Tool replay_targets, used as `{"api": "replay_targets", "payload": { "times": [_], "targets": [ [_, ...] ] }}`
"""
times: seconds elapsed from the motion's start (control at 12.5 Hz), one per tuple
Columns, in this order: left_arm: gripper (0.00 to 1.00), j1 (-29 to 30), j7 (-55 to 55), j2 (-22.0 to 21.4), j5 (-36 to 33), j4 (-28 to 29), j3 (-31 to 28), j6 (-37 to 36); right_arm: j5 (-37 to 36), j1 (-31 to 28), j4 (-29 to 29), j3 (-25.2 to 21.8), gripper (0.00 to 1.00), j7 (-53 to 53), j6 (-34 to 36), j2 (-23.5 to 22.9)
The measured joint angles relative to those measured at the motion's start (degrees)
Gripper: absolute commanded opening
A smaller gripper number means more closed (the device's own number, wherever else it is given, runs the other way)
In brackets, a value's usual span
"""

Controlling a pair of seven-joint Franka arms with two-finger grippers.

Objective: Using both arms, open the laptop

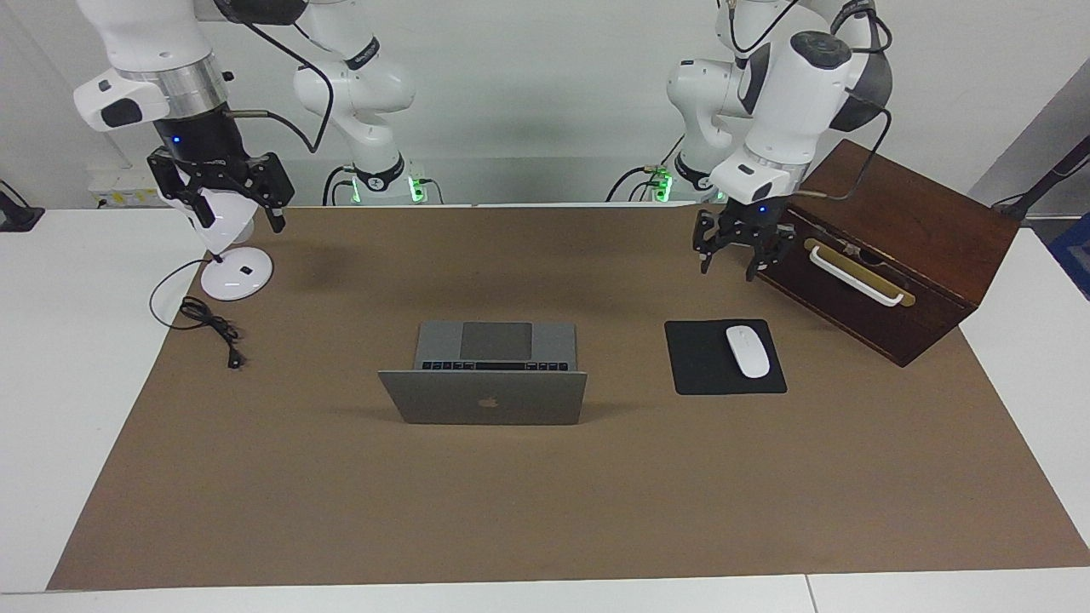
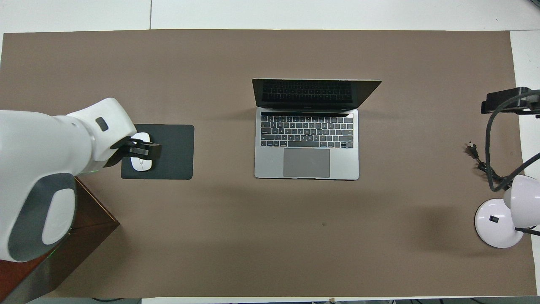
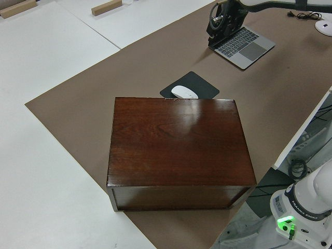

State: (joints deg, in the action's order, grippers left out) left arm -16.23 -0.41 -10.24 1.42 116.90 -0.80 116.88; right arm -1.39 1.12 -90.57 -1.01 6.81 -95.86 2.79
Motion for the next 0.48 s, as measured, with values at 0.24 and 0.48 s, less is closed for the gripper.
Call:
{"api": "replay_targets", "payload": {
  "times": [0.24,0.48],
  "targets": [
    [1.0,5.4,0.0,-1.8,0.0,-2.2,0.0,-5.2,0.0,0.0,0.2,0.0,0.99,-1.6,0.0,-1.2],
    [1.0,10.7,0.0,-2.4,0.0,-4.6,0.0,-9.7,0.0,0.0,0.4,0.0,0.99,-2.8,0.0,-1.2]
  ]
}}
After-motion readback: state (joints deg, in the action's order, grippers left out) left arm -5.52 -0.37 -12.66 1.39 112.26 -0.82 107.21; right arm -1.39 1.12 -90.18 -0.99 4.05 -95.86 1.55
